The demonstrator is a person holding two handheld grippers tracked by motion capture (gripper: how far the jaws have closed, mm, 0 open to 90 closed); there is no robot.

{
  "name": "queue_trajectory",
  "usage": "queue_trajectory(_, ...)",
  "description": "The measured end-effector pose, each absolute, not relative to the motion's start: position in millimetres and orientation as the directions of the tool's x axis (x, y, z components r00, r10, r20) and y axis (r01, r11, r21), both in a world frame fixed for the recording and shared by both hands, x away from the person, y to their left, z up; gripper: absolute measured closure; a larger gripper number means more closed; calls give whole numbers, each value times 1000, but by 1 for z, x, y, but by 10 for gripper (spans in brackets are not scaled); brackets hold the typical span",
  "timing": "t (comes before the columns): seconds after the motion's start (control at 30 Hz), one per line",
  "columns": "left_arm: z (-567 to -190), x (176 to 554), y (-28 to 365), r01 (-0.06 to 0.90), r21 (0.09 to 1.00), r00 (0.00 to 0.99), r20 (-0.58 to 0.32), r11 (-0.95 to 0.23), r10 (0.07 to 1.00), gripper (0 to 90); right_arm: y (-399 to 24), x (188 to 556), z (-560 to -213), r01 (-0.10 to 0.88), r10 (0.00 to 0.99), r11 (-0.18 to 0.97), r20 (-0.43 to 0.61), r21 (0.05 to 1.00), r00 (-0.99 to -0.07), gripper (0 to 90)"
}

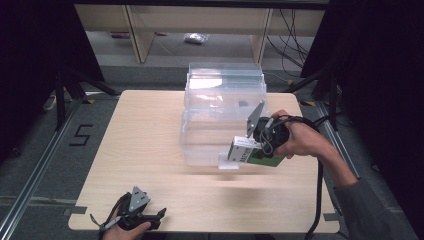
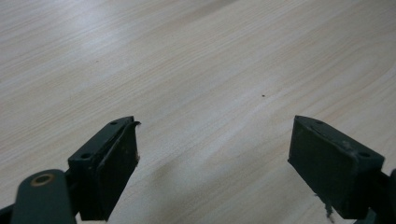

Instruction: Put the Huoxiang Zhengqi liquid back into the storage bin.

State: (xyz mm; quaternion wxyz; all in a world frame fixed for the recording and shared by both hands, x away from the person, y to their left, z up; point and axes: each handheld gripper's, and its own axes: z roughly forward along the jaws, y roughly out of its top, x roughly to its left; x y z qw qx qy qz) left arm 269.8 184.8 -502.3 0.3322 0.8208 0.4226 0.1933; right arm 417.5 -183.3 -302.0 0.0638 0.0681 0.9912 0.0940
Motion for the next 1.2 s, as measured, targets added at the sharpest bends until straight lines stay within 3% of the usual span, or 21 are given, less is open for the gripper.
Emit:
queue_trajectory(0.53,-502,270,184,563,711,572,33,-422,820,150,-169,464,-290,126,153,973,-127,196,-980,646)
queue_trajectory(0.67,-503,270,183,562,717,570,24,-411,821,150,-167,478,-296,101,127,975,-124,197,-984,646)
queue_trajectory(1.07,-503,270,183,564,716,566,27,-411,824,150,-172,508,-318,159,180,970,-108,185,-978,646)
queue_trajectory(1.1,-503,270,183,563,716,568,28,-413,823,150,-173,513,-322,119,142,975,-113,190,-983,646)
queue_trajectory(1.2,-503,270,183,564,718,565,26,-408,825,150,-175,516,-329,161,179,972,-98,169,-979,645)
